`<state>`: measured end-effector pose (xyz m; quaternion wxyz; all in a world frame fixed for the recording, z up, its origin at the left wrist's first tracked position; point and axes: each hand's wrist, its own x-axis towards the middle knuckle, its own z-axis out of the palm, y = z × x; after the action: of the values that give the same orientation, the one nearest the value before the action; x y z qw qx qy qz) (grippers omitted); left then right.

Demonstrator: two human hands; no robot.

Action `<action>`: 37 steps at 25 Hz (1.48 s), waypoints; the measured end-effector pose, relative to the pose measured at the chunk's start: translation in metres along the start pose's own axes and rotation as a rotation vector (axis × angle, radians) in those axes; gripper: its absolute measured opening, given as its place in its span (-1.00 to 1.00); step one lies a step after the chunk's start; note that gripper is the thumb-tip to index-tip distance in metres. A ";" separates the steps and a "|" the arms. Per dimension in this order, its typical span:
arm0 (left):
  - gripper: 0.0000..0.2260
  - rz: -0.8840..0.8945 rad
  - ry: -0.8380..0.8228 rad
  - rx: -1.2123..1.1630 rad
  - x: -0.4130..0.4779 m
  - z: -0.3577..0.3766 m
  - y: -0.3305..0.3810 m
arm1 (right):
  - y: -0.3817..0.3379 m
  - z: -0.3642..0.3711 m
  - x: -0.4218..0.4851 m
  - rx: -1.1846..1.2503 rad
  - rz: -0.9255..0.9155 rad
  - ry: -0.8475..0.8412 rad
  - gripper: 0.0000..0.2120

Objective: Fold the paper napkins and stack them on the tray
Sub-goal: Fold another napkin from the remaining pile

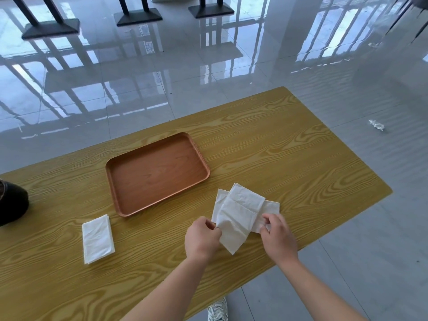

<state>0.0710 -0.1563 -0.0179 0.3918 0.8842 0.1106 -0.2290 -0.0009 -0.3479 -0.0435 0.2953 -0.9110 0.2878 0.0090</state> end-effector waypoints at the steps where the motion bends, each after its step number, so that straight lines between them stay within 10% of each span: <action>1: -0.94 -0.007 -0.015 -0.063 0.000 -0.007 -0.002 | 0.000 0.000 0.001 -0.017 -0.001 -0.007 -0.79; 29: -0.61 0.050 0.366 0.184 -0.048 -0.151 -0.178 | -0.112 0.076 -0.071 -0.342 -0.810 -0.334 -0.91; 37: -0.76 0.522 0.290 0.468 -0.067 -0.095 -0.159 | -0.083 0.059 -0.096 -0.430 -0.683 -0.288 -0.72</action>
<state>-0.0167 0.0195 -0.0320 0.2046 0.9714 -0.1195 -0.0131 -0.0280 -0.2109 -0.0297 0.1218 -0.9842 -0.0830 0.0977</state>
